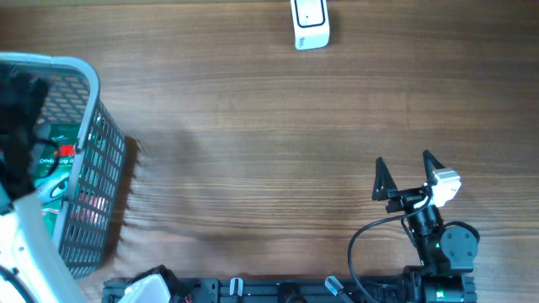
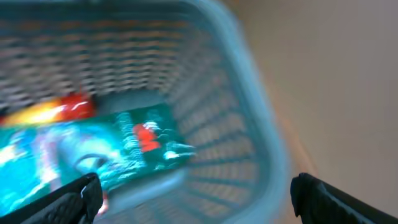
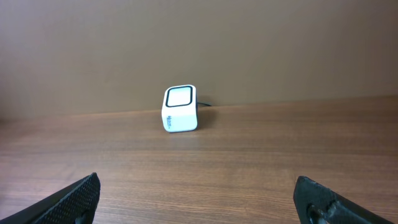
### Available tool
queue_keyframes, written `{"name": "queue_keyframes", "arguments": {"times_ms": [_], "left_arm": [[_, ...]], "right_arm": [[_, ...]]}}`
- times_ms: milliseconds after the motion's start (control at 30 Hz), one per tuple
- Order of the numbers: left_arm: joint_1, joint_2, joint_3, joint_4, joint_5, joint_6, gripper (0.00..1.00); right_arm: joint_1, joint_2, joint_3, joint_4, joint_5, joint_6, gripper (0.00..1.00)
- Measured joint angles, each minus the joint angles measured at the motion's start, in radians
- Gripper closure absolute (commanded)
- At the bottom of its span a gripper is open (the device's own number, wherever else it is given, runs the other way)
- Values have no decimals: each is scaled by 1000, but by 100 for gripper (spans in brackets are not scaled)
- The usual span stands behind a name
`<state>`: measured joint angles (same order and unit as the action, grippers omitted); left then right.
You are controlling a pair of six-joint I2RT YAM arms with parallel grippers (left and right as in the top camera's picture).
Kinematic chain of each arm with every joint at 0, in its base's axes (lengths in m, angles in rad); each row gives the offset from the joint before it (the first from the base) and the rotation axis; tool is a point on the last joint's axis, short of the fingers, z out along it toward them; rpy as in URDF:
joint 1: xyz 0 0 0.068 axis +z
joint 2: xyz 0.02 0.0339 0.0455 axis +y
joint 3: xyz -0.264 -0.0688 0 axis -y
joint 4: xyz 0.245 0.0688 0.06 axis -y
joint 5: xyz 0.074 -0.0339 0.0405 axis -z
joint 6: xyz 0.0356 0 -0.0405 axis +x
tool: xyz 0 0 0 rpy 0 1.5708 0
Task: Scan the item barcode
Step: 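Reach the left gripper into the basket and grasp the green 3M gloves pack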
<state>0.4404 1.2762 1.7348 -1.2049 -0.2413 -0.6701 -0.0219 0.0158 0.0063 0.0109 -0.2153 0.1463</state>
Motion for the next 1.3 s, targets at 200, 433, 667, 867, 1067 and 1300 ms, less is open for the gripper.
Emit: {"name": "queue_keyframes", "arguments": {"times_ms": [200,433,667,867,1067,1300], "left_arm": [[264,104,0,-84,41,-239,0],[351,238,0,-142,170,-481,0],[278,460,0,-162,266,-549,0],[182,602,-2,-165,277,-552,0],[142,618,-4,-171,248,-552,0],[135,618,-93,-125,216,-552,0]], "right_arm": [[0,0,0,0,0,0,0],[0,0,0,0,0,0,0],[0,0,0,0,0,0,0],[0,0,0,0,0,0,0],[0,0,0,0,0,0,1],[0,0,0,0,0,0,0]]}}
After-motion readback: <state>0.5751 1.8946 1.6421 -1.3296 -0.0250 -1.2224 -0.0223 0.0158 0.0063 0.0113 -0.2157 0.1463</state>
